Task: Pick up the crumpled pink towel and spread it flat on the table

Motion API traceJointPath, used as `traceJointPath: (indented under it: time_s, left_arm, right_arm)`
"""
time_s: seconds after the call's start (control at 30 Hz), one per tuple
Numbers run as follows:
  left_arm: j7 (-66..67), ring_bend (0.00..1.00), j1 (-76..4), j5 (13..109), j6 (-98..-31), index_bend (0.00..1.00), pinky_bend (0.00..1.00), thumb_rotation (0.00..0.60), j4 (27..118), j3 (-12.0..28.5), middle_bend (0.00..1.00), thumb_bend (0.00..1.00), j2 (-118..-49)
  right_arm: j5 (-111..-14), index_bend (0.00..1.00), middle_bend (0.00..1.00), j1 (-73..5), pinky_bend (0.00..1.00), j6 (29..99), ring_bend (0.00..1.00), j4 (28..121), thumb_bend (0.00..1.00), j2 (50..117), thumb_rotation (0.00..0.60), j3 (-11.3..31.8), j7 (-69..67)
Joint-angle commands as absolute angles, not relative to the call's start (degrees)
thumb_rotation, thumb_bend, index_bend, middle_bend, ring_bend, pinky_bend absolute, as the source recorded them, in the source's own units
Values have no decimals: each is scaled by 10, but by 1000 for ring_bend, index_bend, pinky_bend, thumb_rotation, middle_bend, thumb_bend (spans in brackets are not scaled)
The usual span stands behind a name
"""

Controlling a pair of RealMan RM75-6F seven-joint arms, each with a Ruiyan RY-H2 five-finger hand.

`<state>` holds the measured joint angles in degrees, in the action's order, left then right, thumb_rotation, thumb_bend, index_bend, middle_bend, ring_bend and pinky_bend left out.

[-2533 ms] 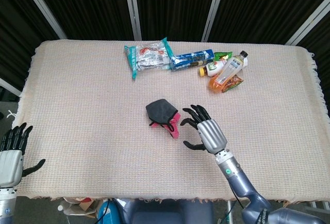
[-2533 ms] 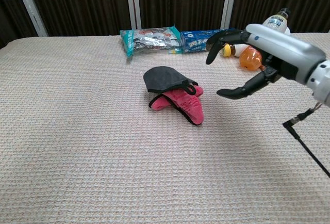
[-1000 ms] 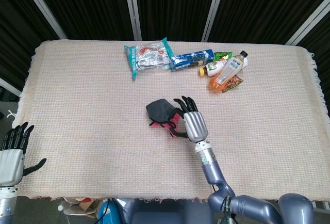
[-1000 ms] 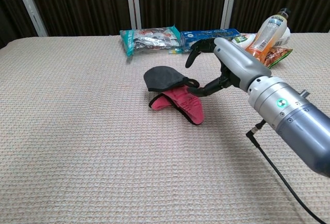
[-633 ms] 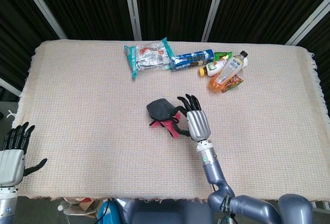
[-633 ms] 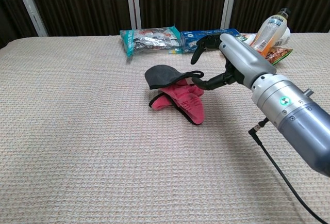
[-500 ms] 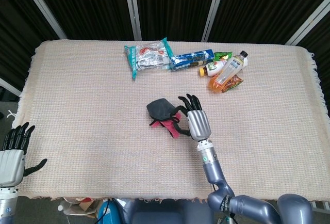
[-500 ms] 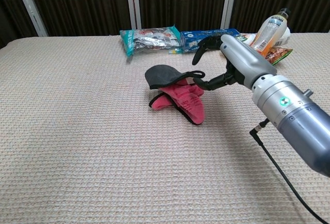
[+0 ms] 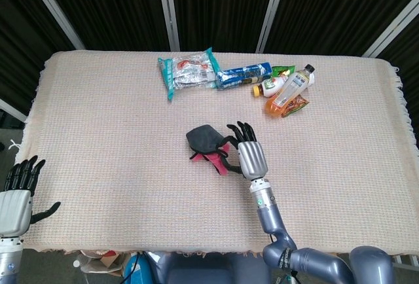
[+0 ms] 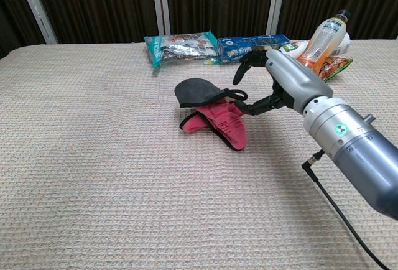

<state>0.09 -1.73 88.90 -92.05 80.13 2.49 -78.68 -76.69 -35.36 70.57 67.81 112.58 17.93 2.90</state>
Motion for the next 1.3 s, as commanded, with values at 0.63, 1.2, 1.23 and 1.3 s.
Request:
traceJointPath:
  time_s: [0.63, 1.2, 1.23, 1.3]
  left_arm:
    - [-6, 0, -16, 892, -925, 0, 0, 600, 801, 23, 0, 41, -786]
    - [-10, 0, -14, 895, -925, 0, 0, 600, 802, 19, 0, 41, -785]
    - [-10, 0, -14, 895, -925, 0, 0, 600, 802, 19, 0, 41, -784]
    - [-10, 0, -14, 895, -925, 0, 0, 600, 802, 19, 0, 41, -784]
  right_arm:
    - [-783, 446, 195, -356, 40, 734, 75, 685, 439, 1130, 600, 181, 13]
    - [-762, 286, 176, -343, 40, 708, 48, 727, 435, 1112, 600, 152, 64]
    - [-762, 285, 175, -343, 40, 708, 48, 731, 435, 1111, 600, 151, 66]
    - [-764, 283, 174, -342, 40, 707, 48, 739, 429, 1109, 600, 147, 70]
